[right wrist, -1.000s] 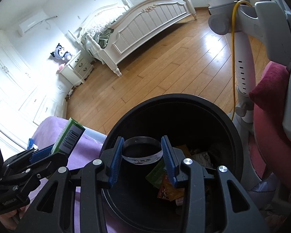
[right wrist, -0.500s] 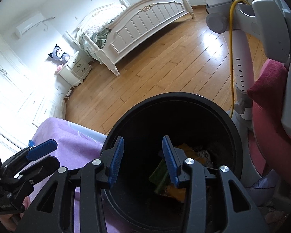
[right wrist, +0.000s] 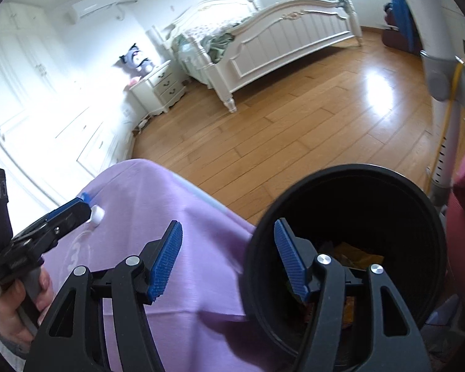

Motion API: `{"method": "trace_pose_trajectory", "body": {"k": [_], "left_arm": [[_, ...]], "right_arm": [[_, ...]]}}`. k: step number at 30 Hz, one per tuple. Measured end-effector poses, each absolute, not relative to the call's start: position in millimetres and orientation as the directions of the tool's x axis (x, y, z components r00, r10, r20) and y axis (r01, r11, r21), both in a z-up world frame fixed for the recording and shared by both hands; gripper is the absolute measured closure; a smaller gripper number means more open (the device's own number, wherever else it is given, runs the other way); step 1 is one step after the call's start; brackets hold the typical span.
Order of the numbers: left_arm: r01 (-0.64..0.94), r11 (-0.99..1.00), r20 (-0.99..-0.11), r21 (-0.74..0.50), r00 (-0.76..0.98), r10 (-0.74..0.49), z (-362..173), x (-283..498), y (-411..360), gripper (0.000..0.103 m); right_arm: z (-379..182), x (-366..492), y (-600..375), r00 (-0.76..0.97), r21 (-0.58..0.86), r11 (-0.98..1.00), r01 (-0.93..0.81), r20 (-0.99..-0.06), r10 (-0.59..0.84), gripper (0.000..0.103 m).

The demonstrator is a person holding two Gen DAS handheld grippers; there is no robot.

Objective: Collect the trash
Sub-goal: 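Grasp the blue packet with the left tool while the right tool grasps the white cup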

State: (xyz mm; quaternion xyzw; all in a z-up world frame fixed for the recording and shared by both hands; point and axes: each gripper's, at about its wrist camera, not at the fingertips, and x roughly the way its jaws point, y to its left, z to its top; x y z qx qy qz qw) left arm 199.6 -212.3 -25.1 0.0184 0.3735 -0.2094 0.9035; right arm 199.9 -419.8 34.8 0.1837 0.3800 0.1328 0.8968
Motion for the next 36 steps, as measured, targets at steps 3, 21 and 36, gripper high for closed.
{"method": "trace_pose_trajectory", "body": {"k": [3, 21, 36], "left_arm": [[0.332, 0.938, -0.672, -0.103, 0.672, -0.312, -18.9, 204.3, -172.6, 0.017], [0.241, 0.971, -0.734, -0.002, 0.659, -0.165, -38.9, 263.9, -56.0, 0.017], [0.274, 0.961, -0.752, -0.024, 0.628, -0.198, -60.4, 300.1, -49.6, 0.068]], "right_arm": [[41.8, 206.1, -395.2, 0.663, 0.41, 0.9, -0.145, -0.635, 0.396, 0.041], [59.3, 232.5, -242.2, 0.553, 0.257, 0.869, -0.423, -0.687, 0.472, 0.041], [39.1, 260.5, -185.0, 0.507, 0.14, 0.862, -0.487, -0.758, 0.409, 0.044]]}}
